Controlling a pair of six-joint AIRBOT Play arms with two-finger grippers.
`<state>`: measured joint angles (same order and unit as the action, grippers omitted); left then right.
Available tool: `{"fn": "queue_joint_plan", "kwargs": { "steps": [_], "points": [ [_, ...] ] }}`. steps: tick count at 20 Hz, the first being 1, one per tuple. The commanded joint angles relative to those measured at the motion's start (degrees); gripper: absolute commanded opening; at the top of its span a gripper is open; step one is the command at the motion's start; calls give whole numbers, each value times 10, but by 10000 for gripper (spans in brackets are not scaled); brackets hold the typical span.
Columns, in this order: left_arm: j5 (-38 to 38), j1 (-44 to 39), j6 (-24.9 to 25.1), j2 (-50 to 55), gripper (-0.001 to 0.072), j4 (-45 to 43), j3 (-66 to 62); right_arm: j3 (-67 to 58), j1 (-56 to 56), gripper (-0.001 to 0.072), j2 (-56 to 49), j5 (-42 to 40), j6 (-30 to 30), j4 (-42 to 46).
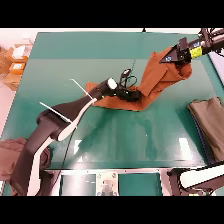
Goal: Fold the shirts.
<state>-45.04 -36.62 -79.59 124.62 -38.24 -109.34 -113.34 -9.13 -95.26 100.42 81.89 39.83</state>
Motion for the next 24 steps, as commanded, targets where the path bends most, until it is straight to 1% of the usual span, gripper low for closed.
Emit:
{"fn": "queue_joint_plan", "kwargs": {
  "steps": [1, 3, 4, 6, 8, 9, 10, 11, 13, 15, 16, 17, 18, 19, 20, 22, 23, 24],
  "points": [
    [-108, 49, 2, -37, 22, 2, -7, 0, 27, 14, 2, -9, 18, 2],
    [-189, 108, 0, -89, 21, -66, -7, 0, 45, 14, 1, -22, 30, 2],
    [-235, 140, -10, -121, 21, -126, -7, 0, 56, 14, 1, -28, 40, 2],
    [-315, 196, -26, -185, 21, -282, -7, 2, 92, 15, 1, -57, 53, 2],
    [-367, 239, -27, -241, 21, -442, -7, 16, 145, 15, 1, -115, 66, 23],
    [-382, 257, -24, -263, 21, -506, -7, 30, 176, 15, 1, -153, 74, 43],
    [-391, 271, -19, -279, 21, -547, -6, 51, 210, 15, -2, -202, 82, 62],
    [-398, 284, -7, -289, 21, -568, -6, 70, 242, 14, -10, -254, 82, 69],
    [-408, 303, 9, -295, 21, -574, -6, 110, 311, 15, -38, -380, 88, 67],
    [-404, 314, 22, -295, 21, -573, -5, 118, 380, 15, -95, -505, 91, 67],
    [-399, 314, 21, -295, 22, -570, -5, 118, 413, 24, -129, -582, 94, 67],
    [-394, 314, 22, -295, 22, -569, -5, 118, 444, 230, -163, -658, 94, 65],
    [-394, 314, 22, -295, 22, -568, -5, 116, 465, 565, -189, -707, 94, 54],
    [-395, 314, 24, -295, 21, -567, -5, 113, 473, 592, -203, -710, 94, 49],
    [-395, 314, 32, -295, 22, -567, -5, 112, 470, 592, -202, -680, 94, 58],
    [-397, 314, 40, -295, 22, -566, -5, 106, 430, 588, -177, -572, 94, 113],
    [-400, 314, 40, -295, 22, -564, -5, 106, 402, 552, -157, -511, 94, 143],
    [-400, 314, 40, -295, 22, -563, -5, 106, 370, 482, -134, -451, 97, 172]
  ]
}}
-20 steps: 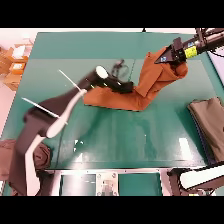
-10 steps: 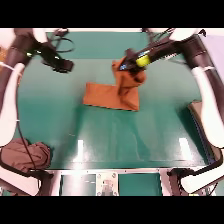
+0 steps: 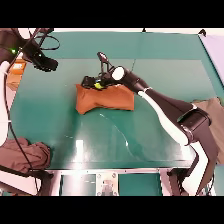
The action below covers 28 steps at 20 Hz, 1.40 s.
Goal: Fold the shirts.
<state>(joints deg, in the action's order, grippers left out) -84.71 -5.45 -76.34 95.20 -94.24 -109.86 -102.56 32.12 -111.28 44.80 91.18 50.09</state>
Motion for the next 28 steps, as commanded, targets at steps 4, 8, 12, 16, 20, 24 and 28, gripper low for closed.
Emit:
{"fn": "queue_joint_plan", "kwargs": {
  "steps": [4, 8, 12, 16, 20, 24, 28],
  "points": [
    [-3, 2, 7, -1, 22, 8, 0, 14, -177, 482, 103, 253, 21, 142],
    [-3, 2, -1, -1, 22, 17, 0, 121, -280, 535, 142, 272, 33, 113],
    [-1, 2, -3, 0, 22, 30, 0, 244, -300, 550, 115, 213, -24, -19],
    [2, 2, -2, 0, 22, 32, 0, 263, -263, 550, 50, 183, -67, -130],
    [-1, 2, -1, -1, 22, 32, 0, 245, -240, 94, 37, 160, -143, -246],
    [-11, 2, -1, -1, 22, 32, 0, 168, -286, 14, 105, 189, -136, -243],
    [-25, 2, -2, -1, 22, 32, 0, 123, -413, 13, 237, 227, -89, -188]
  ]
}}
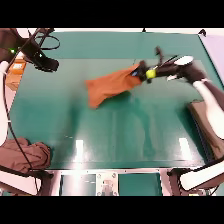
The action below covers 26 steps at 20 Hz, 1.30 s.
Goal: Fold the shirts.
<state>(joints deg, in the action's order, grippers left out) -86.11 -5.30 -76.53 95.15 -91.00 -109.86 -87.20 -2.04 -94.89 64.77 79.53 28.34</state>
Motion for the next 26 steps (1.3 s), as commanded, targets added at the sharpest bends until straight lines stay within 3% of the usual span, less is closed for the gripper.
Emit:
{"fn": "queue_joint_plan", "kwargs": {
  "steps": [1, 5, 10, 12, 17, 22, 26],
  "points": [
    [-12, 0, -1, 0, 22, 0, 0, -34, -114, 14, 104, 40, 40, 50],
    [-20, 0, -14, 0, 22, 0, 0, -34, -309, 14, 181, 85, 55, 69],
    [-20, 0, -19, 0, 22, 2, 0, -31, -511, 14, 179, 151, 55, 123],
    [-18, 0, -26, 0, 22, 6, 0, -30, -547, 13, 180, 183, 57, 176],
    [-19, 0, -25, 0, 22, 29, 0, -30, -618, 13, 221, 247, 125, 351],
    [-21, 0, -25, 0, 22, 45, 0, -3, -643, 13, 230, 368, 181, 548],
    [-22, 0, -25, 0, 22, 46, 0, 78, -642, 14, 235, 375, 185, 629]
  ]
}}
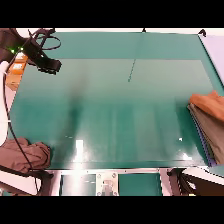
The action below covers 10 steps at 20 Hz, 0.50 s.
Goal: Fold the shirts.
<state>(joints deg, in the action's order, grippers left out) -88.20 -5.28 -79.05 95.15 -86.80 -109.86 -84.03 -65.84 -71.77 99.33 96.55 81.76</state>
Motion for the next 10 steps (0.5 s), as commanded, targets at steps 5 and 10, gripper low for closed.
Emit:
{"fn": "queue_joint_plan", "kwargs": {
  "steps": [5, 10],
  "points": [
    [-3, 0, 0, 0, 22, 4, 0, 121, -4, 598, 1, -18, 23, 170],
    [3, 0, -3, 0, 22, 7, 0, 71, 50, 380, -1, -33, 43, 111]
  ]
}}
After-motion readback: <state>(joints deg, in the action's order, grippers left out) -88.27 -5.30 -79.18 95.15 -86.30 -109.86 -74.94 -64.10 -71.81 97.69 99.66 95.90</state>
